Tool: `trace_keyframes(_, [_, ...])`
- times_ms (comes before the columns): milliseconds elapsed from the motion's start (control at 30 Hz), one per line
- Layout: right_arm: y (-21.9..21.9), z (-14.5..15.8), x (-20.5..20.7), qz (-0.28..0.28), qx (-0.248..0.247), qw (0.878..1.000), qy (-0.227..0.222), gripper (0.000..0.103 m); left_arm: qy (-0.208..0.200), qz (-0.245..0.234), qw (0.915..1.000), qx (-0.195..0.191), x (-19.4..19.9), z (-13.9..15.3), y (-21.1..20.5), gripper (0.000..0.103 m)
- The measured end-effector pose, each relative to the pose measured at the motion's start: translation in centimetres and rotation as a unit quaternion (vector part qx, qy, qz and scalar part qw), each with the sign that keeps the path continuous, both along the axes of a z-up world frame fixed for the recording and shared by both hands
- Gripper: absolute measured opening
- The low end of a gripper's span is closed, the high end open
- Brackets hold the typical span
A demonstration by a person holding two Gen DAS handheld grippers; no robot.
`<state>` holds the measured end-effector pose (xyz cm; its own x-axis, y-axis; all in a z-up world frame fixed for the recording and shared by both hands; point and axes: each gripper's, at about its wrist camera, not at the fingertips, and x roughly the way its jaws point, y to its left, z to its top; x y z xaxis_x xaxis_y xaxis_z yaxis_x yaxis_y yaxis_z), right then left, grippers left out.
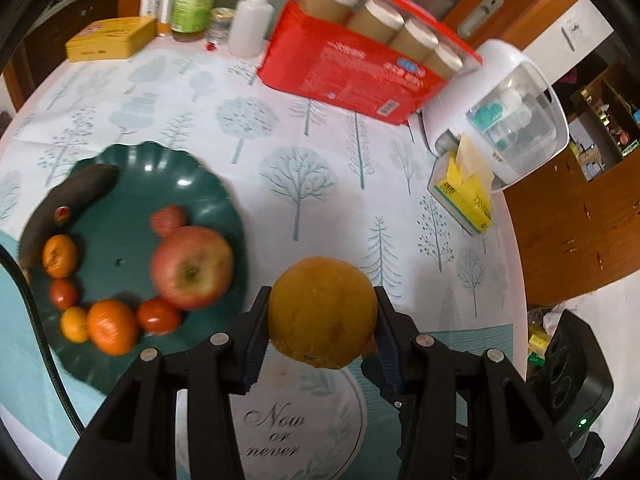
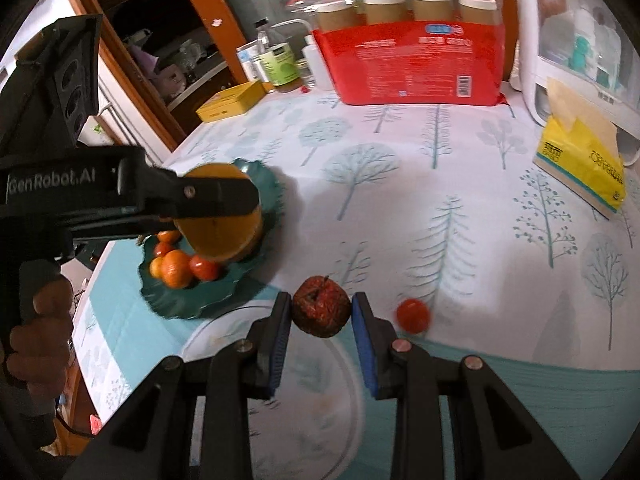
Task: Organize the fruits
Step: 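Carry both fruits onto the green plate and open both grippers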
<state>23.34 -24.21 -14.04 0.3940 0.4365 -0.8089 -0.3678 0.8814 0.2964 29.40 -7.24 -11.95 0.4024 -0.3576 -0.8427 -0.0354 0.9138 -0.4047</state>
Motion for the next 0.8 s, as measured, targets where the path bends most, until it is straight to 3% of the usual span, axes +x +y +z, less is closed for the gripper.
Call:
trace_keyframes(400, [5.4, 1.0, -4.6, 0.021, 0.0, 1.0, 0.003, 0.031, -0.027, 0.03, 0.9989, 0.022, -4.1, 2.9, 7.3, 0.046])
trace_keyframes(800, [10.4, 0.8, -6.1, -0.01, 0.013, 1.0, 0.012, 0.031, -0.026, 0.006, 0.9988, 0.042, -4.9, 3.8, 12.7, 0.046])
